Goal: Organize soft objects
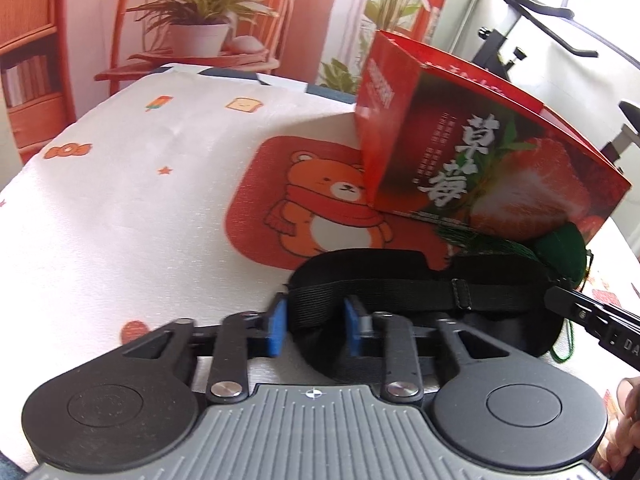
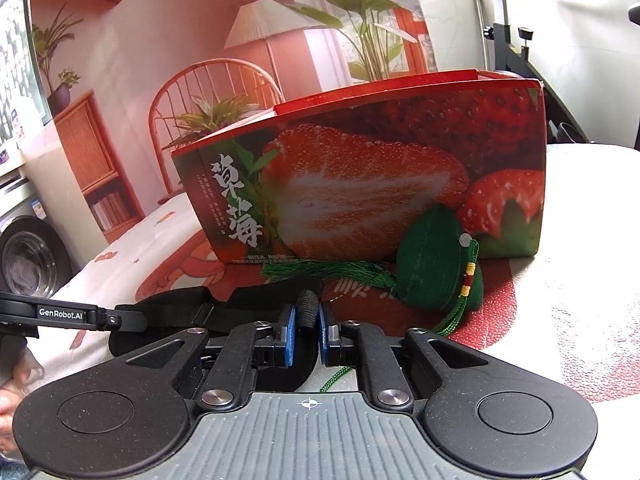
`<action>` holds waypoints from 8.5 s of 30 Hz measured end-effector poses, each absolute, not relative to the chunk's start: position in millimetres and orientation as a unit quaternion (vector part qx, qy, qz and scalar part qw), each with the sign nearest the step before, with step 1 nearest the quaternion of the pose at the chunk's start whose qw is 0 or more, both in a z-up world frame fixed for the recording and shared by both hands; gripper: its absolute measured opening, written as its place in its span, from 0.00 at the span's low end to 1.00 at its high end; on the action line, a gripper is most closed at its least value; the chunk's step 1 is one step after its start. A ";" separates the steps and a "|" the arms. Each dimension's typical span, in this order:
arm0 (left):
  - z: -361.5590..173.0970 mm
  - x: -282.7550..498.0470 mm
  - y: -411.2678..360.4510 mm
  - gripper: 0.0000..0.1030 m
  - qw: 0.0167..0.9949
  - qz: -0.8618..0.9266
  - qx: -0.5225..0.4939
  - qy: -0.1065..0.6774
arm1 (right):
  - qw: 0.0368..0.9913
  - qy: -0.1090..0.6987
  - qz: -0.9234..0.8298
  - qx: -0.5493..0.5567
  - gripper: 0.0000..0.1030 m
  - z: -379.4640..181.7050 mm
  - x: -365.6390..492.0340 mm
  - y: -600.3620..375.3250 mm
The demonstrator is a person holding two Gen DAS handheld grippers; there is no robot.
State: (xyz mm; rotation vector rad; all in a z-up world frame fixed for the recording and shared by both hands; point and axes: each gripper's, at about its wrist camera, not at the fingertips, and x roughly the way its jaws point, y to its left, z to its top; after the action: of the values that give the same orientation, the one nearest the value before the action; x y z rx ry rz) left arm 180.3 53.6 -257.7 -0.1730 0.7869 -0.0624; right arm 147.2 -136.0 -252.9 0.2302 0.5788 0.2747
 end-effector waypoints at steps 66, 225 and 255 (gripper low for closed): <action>-171.6 332.2 -27.0 0.40 0.943 -0.116 0.001 0.311 | 0.974 0.206 0.024 0.094 0.29 -177.0 269.5 -223.0; -101.5 257.9 -2.9 1.00 0.970 -0.084 -0.006 0.228 | 0.970 0.241 0.012 -0.031 1.00 -104.2 261.0 -157.0; -5.2 56.9 6.1 1.00 0.988 -0.050 0.060 0.136 | 0.986 0.159 -0.035 0.031 1.00 23.0 47.9 -126.4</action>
State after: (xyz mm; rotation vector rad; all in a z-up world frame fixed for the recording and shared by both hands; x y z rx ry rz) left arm 56.9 6.1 -5.2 0.1206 0.2733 -0.1014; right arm 47.9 -126.4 23.0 0.0619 0.3198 -0.0697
